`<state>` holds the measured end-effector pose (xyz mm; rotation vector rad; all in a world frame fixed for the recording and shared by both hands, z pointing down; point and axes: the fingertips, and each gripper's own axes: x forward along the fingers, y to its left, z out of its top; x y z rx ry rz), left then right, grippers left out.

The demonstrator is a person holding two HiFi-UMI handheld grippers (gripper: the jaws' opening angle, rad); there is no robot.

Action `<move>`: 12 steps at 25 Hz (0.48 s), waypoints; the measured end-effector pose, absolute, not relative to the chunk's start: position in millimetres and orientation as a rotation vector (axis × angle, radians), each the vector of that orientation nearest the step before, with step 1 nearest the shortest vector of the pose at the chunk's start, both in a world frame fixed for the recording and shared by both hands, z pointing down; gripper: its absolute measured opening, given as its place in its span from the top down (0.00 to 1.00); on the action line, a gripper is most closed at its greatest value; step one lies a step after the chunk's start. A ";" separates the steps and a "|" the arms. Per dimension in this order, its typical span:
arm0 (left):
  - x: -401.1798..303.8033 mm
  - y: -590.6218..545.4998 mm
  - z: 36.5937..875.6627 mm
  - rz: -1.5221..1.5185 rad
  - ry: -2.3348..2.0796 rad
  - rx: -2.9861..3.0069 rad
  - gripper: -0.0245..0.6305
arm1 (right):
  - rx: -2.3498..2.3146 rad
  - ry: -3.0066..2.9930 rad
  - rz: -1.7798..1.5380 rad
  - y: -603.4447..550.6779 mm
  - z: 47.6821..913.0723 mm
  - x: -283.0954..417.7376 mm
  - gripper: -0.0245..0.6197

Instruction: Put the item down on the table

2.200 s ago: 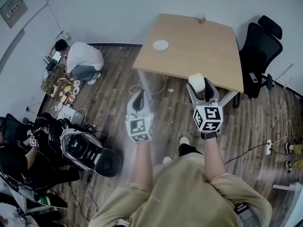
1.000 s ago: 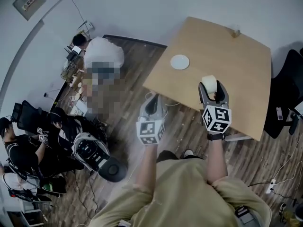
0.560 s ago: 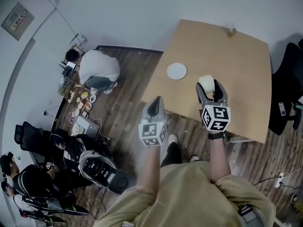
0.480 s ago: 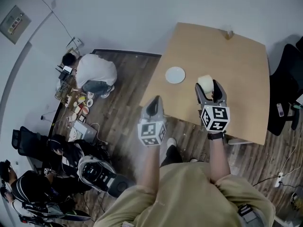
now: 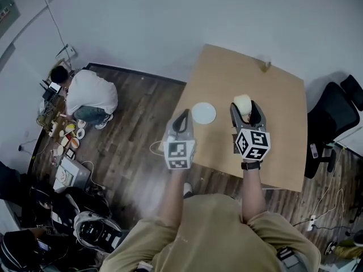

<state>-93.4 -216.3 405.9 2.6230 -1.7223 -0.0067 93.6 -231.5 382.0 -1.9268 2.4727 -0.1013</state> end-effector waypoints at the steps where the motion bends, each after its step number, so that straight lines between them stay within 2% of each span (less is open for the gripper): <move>1: -100.8 -223.1 407.4 -0.008 -1.713 2.633 0.96 | -1.932 2.472 -0.110 -237.8 386.6 83.5 0.46; 6: -122.4 -250.7 428.6 0.004 -1.674 2.629 0.96 | -1.937 2.511 -0.162 -262.6 415.5 51.1 0.46; 12: -120.4 -288.2 461.1 0.070 -1.641 2.579 0.96 | -1.925 2.530 -0.245 -305.4 443.8 49.7 0.46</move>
